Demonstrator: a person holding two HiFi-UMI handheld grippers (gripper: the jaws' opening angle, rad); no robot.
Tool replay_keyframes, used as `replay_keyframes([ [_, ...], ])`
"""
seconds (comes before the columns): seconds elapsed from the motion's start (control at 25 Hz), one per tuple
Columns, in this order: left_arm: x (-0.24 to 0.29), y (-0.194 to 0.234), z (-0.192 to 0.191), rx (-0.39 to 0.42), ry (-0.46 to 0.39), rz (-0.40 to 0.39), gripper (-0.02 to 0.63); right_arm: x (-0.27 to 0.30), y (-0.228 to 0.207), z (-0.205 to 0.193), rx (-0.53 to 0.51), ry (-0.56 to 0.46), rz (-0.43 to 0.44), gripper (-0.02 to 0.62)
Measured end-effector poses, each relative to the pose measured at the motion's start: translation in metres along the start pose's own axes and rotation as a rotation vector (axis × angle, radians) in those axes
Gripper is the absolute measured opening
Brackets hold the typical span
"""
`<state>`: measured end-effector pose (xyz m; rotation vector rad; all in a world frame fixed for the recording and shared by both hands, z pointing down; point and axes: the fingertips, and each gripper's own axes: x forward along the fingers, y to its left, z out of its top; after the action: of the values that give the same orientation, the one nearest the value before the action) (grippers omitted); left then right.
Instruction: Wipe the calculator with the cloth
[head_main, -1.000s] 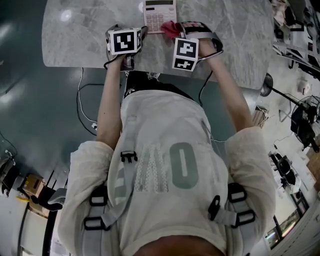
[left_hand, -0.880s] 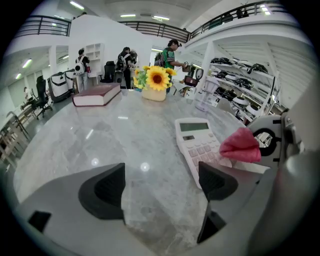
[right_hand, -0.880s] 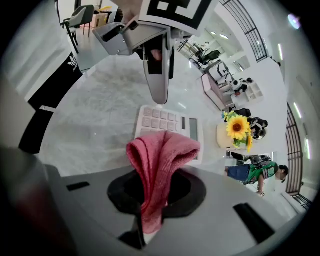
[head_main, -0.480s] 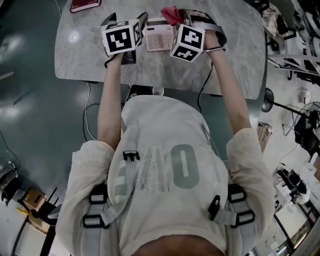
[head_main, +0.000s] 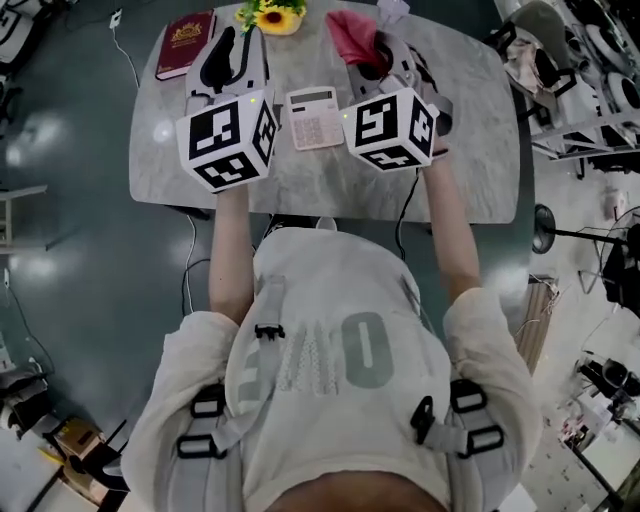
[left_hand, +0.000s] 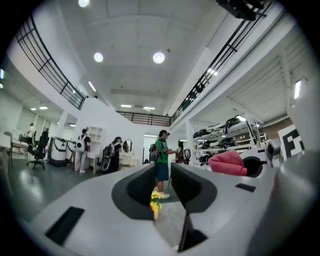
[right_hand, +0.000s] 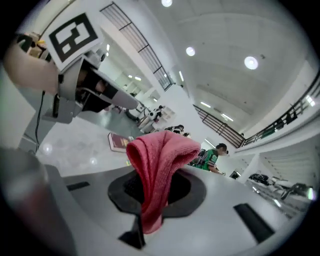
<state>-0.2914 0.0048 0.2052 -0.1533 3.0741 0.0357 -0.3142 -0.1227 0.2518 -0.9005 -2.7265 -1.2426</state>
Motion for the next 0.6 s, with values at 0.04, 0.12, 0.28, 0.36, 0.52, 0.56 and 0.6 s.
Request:
replay_keyframes([
  [0.04, -0.008, -0.005, 0.013, 0.024, -0.041, -0.004, 0.098, -0.010, -0.004, 0.009, 0.043, -0.041, -0.012, 0.055],
  [0.12, -0.022, -0.012, 0.031, 0.070, -0.104, 0.001, 0.061, -0.030, -0.012, 0.022, 0.125, -0.109, -0.050, 0.055],
  [0.28, -0.046, -0.024, 0.047, 0.157, -0.165, 0.009, 0.029, -0.065, -0.026, 0.031, 0.284, -0.186, -0.149, 0.055],
  [0.36, -0.056, -0.029, 0.048, 0.182, -0.173, 0.006, 0.021, -0.079, -0.029, 0.025, 0.357, -0.200, -0.197, 0.055],
  [0.52, -0.071, -0.040, 0.045, 0.183, -0.193, -0.026, 0.021, -0.102, -0.022, 0.003, 0.486, -0.197, -0.259, 0.055],
  [0.56, -0.073, -0.042, 0.042, 0.183, -0.193, -0.032, 0.021, -0.106, -0.019, -0.003, 0.520, -0.191, -0.262, 0.055],
  [0.6, -0.073, -0.042, 0.038, 0.185, -0.187, -0.032, 0.021, -0.109, -0.014, -0.010, 0.552, -0.182, -0.260, 0.055],
])
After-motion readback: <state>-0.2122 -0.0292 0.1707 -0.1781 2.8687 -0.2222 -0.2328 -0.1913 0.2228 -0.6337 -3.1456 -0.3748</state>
